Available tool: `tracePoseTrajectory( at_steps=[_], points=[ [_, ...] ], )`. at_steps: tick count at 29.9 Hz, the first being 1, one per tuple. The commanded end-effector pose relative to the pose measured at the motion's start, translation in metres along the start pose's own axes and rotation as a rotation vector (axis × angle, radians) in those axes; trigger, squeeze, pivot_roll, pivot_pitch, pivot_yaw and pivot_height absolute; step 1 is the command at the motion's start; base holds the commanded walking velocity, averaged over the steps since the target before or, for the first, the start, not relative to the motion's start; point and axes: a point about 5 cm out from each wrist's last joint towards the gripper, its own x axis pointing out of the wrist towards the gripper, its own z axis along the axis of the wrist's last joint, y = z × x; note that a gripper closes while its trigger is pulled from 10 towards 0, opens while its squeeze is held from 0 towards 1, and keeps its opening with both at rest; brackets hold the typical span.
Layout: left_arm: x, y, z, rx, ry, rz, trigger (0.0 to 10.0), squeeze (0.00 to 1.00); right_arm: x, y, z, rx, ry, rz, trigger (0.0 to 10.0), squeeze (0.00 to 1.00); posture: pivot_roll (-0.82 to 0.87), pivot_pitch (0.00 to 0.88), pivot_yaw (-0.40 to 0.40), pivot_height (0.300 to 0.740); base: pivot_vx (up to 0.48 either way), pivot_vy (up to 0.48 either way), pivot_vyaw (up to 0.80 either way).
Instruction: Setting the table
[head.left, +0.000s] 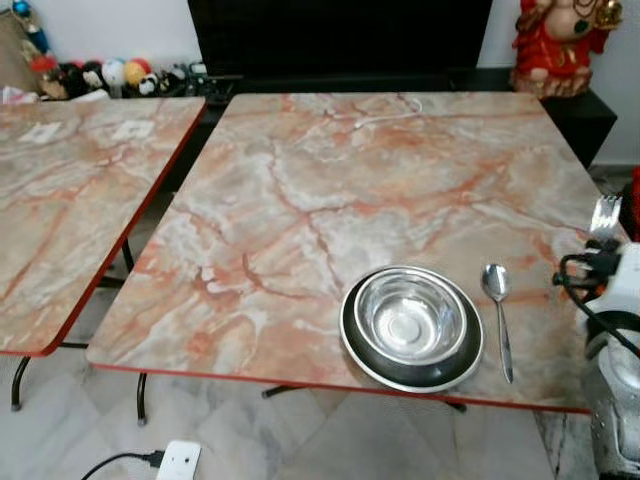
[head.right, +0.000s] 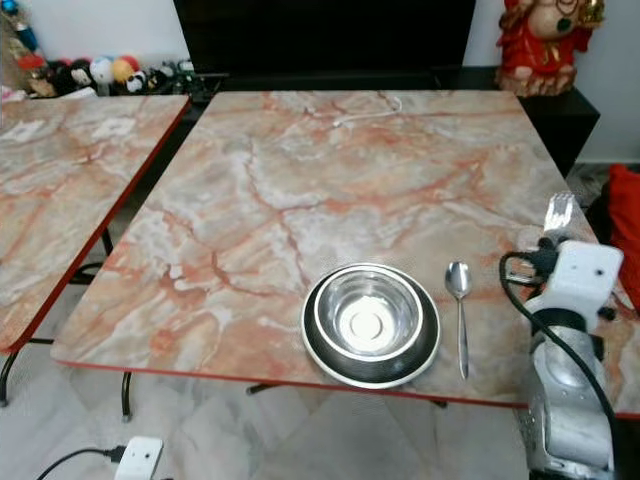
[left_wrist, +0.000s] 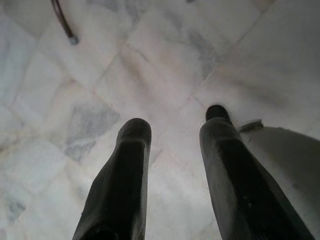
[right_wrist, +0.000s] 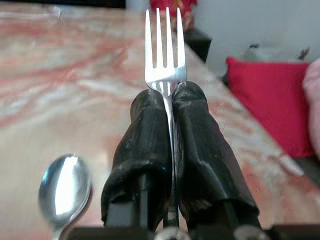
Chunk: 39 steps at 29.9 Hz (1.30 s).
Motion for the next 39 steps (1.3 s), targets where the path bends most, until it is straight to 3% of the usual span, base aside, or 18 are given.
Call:
tracePoseTrajectory(
  at_steps=[1,5,11,22,30,39],
  points=[
    [-0.002,0.005,-0.008,-0.012,0.029,0.016,10.0,0.00,0.004,-0.003,-0.006,0.015,0.058,0.013,10.0,0.00,-0.14,0.094,0.057,0.740,0.000,0.000,0.00],
    [-0.002,0.005,-0.009,-0.015,0.029,0.016,10.0,0.00,0.008,-0.004,-0.022,0.045,0.163,0.010,10.0,0.00,-0.14,0.101,0.060,0.740,0.000,0.000,0.00],
    [-0.001,-0.001,-0.007,-0.024,0.020,0.015,10.0,0.00,0.011,0.005,-0.031,0.054,0.230,0.049,10.0,0.00,-0.13,0.102,0.056,0.740,0.000,0.000,0.00],
    [-0.001,0.001,-0.005,-0.024,0.017,0.017,10.0,0.00,0.019,0.016,-0.038,0.062,0.245,0.093,10.0,0.00,-0.11,0.104,0.059,0.740,0.000,0.000,0.00],
    [-0.002,0.009,-0.007,-0.027,0.023,0.026,10.0,0.00,0.022,0.006,-0.041,0.019,0.267,0.046,10.0,0.00,-0.11,0.108,0.062,0.740,0.000,0.000,0.00],
    [-0.002,0.006,-0.008,-0.028,0.025,0.024,10.0,0.00,0.022,0.010,-0.044,0.019,0.275,0.064,10.0,0.00,-0.11,0.108,0.059,0.740,0.000,0.000,0.00]
  ],
)
